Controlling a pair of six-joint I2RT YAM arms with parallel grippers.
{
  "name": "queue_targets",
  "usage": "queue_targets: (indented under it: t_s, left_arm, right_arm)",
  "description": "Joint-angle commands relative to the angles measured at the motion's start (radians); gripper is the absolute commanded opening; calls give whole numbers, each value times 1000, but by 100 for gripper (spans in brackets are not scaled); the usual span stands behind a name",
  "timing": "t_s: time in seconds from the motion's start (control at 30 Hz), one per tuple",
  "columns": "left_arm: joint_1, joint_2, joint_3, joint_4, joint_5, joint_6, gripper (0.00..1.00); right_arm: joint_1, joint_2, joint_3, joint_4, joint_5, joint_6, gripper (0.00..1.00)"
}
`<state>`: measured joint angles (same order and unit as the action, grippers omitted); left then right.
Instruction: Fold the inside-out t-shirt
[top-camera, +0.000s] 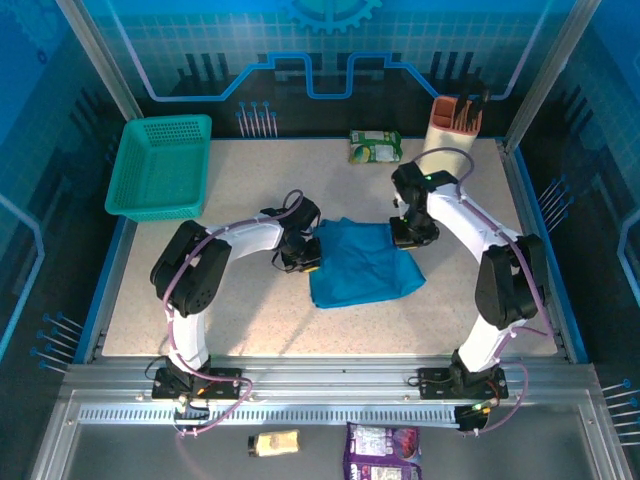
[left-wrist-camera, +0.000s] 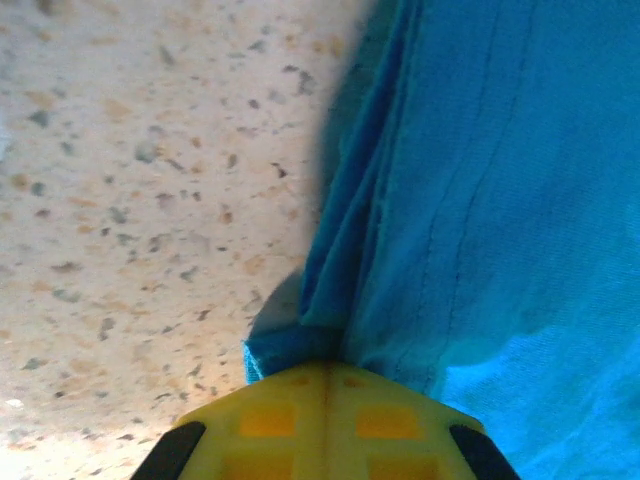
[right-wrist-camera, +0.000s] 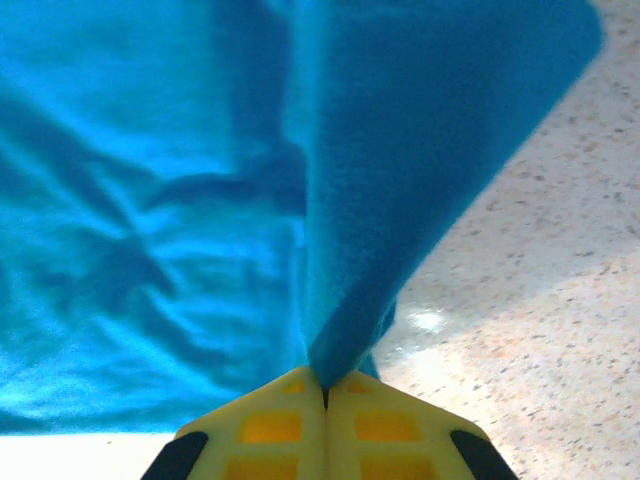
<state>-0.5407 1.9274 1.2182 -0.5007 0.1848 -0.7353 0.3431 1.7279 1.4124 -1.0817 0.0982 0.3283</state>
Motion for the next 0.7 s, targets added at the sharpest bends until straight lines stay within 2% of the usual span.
queue_targets:
  t_s: [0.0, 0.2, 0.3, 0.43, 0.67]
  left_arm:
    - [-5, 35, -47, 32, 33, -19, 0]
    - [-5, 23, -92, 82, 51, -33, 0]
    - [-4, 9, -123, 117, 58, -40, 0]
    - [-4, 6, -149, 142, 67, -46, 0]
    - [-5, -11, -210, 206, 79, -73, 0]
  right_arm:
    - [67, 16, 57, -80, -15, 52, 0]
    - [174, 24, 77, 7, -144, 146, 0]
    - [224, 28, 44, 121, -238, 212, 0]
    - [275, 19, -2, 278, -295, 324, 0]
    - [303, 39, -107, 587, -399, 508, 0]
